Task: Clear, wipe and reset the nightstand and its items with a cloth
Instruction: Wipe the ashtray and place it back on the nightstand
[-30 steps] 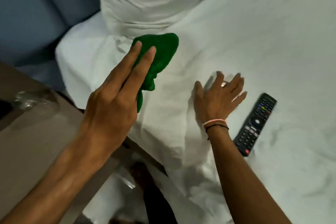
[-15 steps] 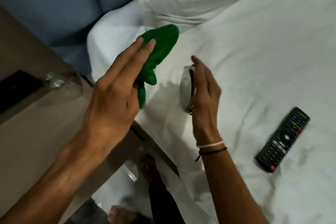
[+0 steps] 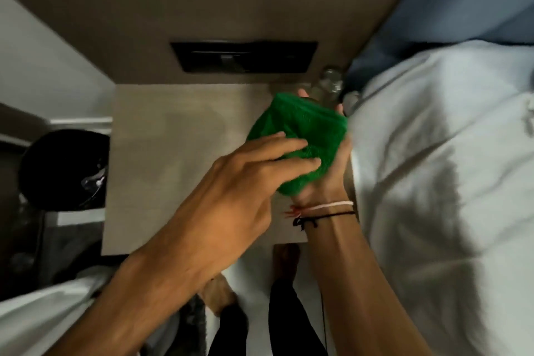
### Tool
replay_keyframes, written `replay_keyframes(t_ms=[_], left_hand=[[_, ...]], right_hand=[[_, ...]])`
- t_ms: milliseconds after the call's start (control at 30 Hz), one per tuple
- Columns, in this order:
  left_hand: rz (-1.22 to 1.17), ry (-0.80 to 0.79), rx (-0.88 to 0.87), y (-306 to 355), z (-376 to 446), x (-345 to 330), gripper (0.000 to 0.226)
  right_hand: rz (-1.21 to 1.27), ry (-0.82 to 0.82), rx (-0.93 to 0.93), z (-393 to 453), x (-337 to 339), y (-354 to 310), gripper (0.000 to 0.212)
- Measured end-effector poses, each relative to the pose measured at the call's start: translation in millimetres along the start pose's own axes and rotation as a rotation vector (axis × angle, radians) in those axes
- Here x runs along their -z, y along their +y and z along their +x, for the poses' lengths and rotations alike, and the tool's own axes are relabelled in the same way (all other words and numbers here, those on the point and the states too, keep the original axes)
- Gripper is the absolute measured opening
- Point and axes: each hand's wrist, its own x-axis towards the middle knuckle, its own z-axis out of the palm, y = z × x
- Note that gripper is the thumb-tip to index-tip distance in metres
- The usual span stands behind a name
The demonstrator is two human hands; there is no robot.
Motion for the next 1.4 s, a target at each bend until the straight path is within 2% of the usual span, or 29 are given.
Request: replay_keyframes(t_ms=[67, 133, 233, 367, 467, 633, 733, 933, 1133, 1267, 1400], left_hand=[[-0.072, -0.049, 0.034, -21.9, -29.3, 16.6, 0.074], [-0.143, -0.026, 0.086, -39.0, -50.8, 28.3, 0.074], [-0.173, 0.155, 0.194, -63.9, -70.4, 44.3, 0.077], [-0.118, 0.38, 0.246, -80.2, -66.6, 59.2, 0.073], [-0.063, 0.443, 0.309, -91.4, -52.2, 71.3, 0.073], [0.052, 0.319, 0.363, -96.1, -20.9, 68.7, 0.072], [0.032, 0.281, 0.342, -97.9, -12.2, 62.2, 0.072], [0.026, 0.142, 0.211, -92.2, -24.6, 41.7, 0.073], [-0.066, -0.002, 0.178, -100.4, -65.5, 28.3, 0.084], [-0.1, 0.014, 0.301, -119.2, -92.0, 31.3, 0.087], [-0.078, 0.076, 0.383, -141.3, -113.4, 36.3, 0.085]], right_hand=[[-0.063, 0.03, -0.097, 13.4, -13.3, 20.3, 0.069], [-0.085, 0.063, -0.135, 25.0, -19.2, 37.8, 0.065], [-0.056, 0.065, -0.202, 30.2, -30.1, 68.4, 0.059], [-0.031, 0.037, -0.254, 26.3, -40.7, 96.2, 0.079], [-0.091, 0.007, -0.246, 21.0, -54.2, 111.6, 0.08], [-0.13, -0.04, -0.279, 15.5, -64.8, 125.6, 0.058], [-0.142, -0.054, -0.265, 21.2, -64.7, 121.6, 0.05], [-0.199, -0.021, -0.233, 40.2, -54.9, 100.9, 0.052], [-0.247, 0.061, -0.348, 57.0, -43.6, 94.1, 0.097], [-0.235, 0.177, -0.282, 70.1, -34.2, 102.8, 0.092], [-0.438, 0.228, -0.275, 96.1, -26.4, 135.0, 0.071]])
